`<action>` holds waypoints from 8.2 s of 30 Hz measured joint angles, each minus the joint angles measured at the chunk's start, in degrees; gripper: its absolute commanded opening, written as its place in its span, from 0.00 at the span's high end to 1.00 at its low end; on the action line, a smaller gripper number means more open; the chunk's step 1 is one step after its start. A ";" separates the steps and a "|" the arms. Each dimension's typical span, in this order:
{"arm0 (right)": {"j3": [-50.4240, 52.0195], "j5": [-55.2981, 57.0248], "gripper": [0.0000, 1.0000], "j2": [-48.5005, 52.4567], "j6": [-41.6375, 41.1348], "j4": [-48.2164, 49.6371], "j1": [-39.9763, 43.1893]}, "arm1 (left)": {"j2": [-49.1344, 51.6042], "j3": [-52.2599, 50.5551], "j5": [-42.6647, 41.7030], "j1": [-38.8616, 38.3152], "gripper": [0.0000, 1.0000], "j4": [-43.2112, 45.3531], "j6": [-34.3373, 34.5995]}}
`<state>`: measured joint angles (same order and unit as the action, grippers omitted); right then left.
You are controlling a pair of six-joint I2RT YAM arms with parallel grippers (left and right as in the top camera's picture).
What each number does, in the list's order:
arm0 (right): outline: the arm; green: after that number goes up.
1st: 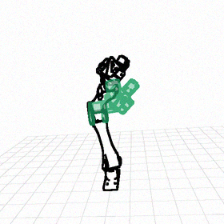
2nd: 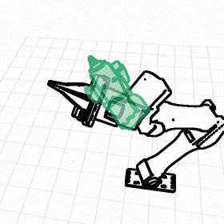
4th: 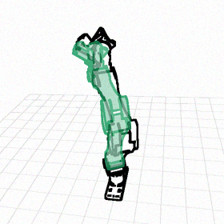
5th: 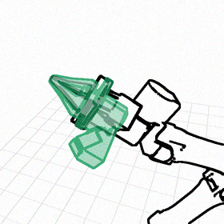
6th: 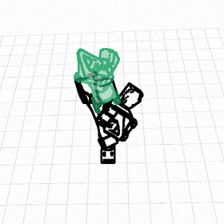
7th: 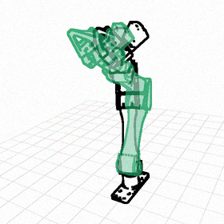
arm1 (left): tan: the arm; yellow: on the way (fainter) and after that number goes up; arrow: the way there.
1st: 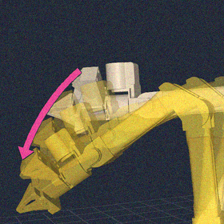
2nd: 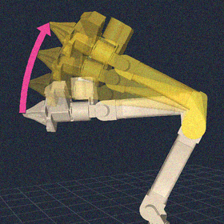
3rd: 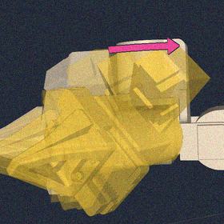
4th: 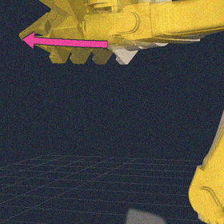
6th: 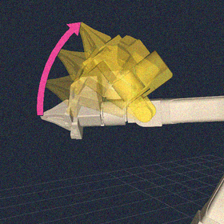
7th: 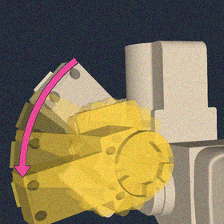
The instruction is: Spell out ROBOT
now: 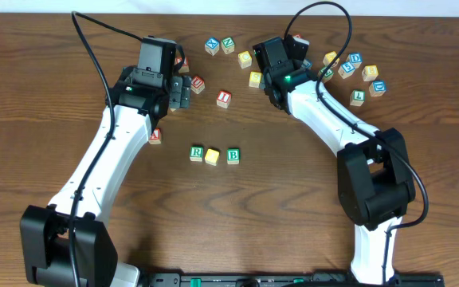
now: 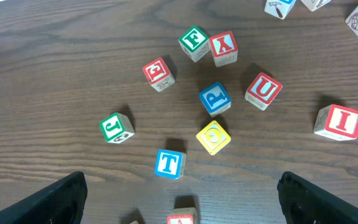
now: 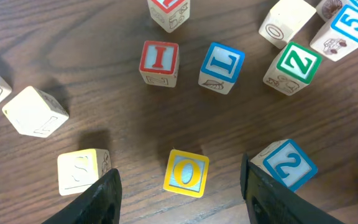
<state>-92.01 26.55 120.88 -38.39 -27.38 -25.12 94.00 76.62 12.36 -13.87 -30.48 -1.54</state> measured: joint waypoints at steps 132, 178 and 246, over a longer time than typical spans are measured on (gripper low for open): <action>-22.36 -9.25 0.57 16.17 3.89 -21.31 2.93 | 0.00 0.00 0.00 0.00 0.04 0.02 0.00; -22.36 -9.25 0.57 16.17 0.44 -21.66 2.91 | 0.00 0.00 0.00 0.00 0.04 0.00 0.00; -22.60 -7.30 0.85 10.19 0.96 -30.03 1.57 | 0.00 0.00 0.00 0.00 0.04 0.00 0.00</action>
<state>-114.61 19.25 131.07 -37.43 -57.41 -23.55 94.00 76.62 12.36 -13.87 -30.48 -1.54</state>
